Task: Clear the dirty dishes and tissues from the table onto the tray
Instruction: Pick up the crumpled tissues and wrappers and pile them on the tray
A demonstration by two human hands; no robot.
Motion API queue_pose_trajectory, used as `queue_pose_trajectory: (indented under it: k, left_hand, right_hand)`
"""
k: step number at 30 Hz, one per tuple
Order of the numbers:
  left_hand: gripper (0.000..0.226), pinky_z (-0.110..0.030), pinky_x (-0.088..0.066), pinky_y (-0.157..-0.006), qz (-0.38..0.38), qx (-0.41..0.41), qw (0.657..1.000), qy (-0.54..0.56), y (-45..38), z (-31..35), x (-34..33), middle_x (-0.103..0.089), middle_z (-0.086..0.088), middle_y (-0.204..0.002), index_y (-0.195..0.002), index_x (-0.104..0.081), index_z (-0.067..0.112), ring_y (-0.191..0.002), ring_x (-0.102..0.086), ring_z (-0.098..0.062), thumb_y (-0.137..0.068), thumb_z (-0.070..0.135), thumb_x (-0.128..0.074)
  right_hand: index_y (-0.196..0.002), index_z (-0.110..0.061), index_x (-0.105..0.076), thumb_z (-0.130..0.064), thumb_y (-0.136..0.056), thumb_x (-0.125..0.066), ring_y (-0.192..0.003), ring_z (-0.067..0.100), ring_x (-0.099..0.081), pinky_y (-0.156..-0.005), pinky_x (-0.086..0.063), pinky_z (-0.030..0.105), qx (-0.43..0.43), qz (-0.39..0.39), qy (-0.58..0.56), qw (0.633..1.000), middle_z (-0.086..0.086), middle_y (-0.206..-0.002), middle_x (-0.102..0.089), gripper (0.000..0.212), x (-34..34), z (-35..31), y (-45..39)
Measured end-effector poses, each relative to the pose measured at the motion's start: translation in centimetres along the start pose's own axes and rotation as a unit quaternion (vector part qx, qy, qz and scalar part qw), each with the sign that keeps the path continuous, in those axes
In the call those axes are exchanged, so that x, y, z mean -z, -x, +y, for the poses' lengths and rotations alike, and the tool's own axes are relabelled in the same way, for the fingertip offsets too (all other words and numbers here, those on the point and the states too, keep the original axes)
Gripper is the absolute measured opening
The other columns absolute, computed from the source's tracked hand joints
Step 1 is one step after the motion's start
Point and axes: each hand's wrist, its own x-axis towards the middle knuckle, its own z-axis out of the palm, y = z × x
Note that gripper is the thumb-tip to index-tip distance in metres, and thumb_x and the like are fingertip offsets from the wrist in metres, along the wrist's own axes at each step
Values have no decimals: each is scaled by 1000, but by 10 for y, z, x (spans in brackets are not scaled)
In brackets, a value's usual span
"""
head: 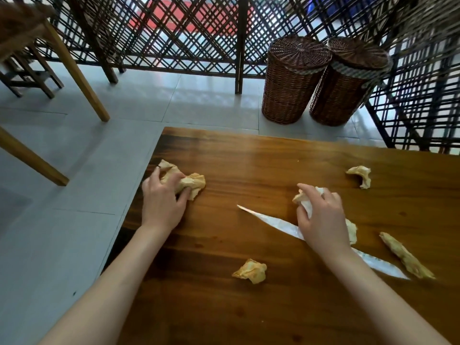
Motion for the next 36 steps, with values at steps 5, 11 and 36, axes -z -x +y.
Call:
queue_pose_trajectory:
  k: [5, 11, 36]
  left_hand:
    - [30, -34, -38, -90, 37, -24, 999, 7, -3, 6, -5, -58, -14, -120, -116, -58, 20, -110, -50, -31, -87, 21, -63]
    - [26, -31, -40, -77, 52, -41, 997, 45, 7, 24, -8, -59, -15, -105, -110, -53, 14, -91, -52, -31, -87, 6, -61]
    - [26, -29, -35, -73, 14, -90, 988, 127, 126, 134, 20, -59, -10, -99, -102, -50, 11, -88, -50, -26, -83, -2, -62]
  right_hand:
    - [-129, -20, -45, -36, -77, -69, -115, 31, -46, -83, -44, 44, -88, -44, 97, 990, 7, -129, -54, 60, 6, 15, 7]
    - [-131, -26, -45, -48, -85, -55, -120, 30, -41, -88, -44, 42, -124, -105, 117, 980, 9, -134, -45, 52, 3, 30, 17]
    - [-117, -14, -54, -22, -88, -57, -79, 27, -58, -57, -43, 31, -136, -26, 46, 989, 9, -91, -57, 30, 99, 92, 54]
